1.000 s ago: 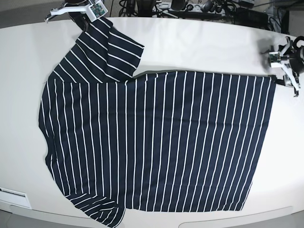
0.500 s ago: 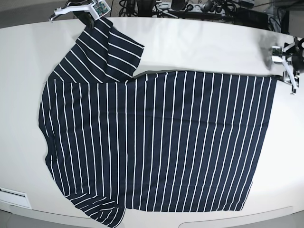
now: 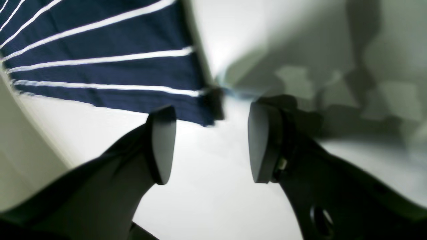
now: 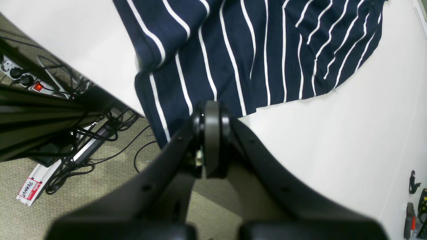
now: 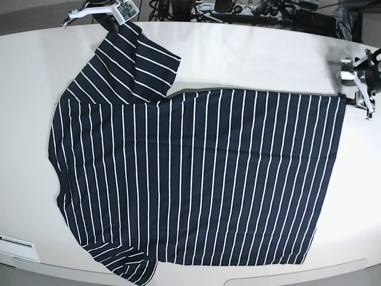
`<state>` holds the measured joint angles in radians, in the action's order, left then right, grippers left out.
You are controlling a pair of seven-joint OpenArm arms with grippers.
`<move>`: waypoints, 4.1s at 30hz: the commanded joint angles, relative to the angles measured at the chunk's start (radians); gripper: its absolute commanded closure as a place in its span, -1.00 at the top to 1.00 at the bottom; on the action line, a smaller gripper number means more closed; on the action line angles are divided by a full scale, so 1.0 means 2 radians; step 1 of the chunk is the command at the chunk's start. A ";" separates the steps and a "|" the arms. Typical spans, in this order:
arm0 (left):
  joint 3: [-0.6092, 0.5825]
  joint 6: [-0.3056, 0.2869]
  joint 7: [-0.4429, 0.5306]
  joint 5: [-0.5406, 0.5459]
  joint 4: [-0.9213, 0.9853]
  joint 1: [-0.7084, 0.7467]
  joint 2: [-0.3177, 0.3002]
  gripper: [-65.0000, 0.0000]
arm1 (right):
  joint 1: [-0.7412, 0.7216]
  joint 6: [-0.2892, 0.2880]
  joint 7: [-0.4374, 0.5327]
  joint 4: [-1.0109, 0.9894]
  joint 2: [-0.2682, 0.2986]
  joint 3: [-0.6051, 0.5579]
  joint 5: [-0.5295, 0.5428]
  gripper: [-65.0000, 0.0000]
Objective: Fold the T-shirt properly
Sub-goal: 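Lower the left gripper onto the shirt's side edge and grasp it, then lower the right gripper onto the sleeve edge and grasp it, then lift both grasped edges and lay them across toward the opposite edge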
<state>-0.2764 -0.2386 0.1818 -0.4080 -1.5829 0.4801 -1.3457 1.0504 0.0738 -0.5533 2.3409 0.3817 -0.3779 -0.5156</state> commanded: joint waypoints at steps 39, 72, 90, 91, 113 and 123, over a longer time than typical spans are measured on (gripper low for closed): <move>-0.188 0.043 -0.043 0.060 0.021 -0.225 0.073 -1.00 | -0.101 -0.094 0.010 -0.035 0.002 0.000 0.091 0.17; -0.188 0.043 -0.042 0.094 -0.008 -0.221 0.060 -1.00 | -0.105 0.011 -0.009 -0.021 0.042 0.000 -0.073 -1.00; -0.188 -0.012 -0.065 0.158 -0.117 -0.220 -0.020 -1.00 | 0.090 0.112 -0.132 0.008 0.110 0.000 -0.150 -1.00; -0.188 -0.022 -0.065 0.159 -0.117 -0.220 -0.020 -1.00 | 0.097 0.113 -0.134 0.008 0.110 0.000 -0.150 -1.00; -0.188 0.109 -0.142 0.056 -0.171 -0.192 -0.048 -1.00 | -0.033 0.069 -0.046 0.008 0.136 0.086 -0.100 -1.00; -0.188 0.117 -0.142 0.056 -0.107 -0.297 0.020 -1.00 | -0.159 -0.042 0.059 0.008 0.199 0.228 0.172 -1.00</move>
<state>-0.6621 -0.0269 -0.1032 -0.2935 -1.7916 -0.0986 -1.2762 0.7326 -0.0280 -0.4561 2.3402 0.7673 0.0681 -0.1577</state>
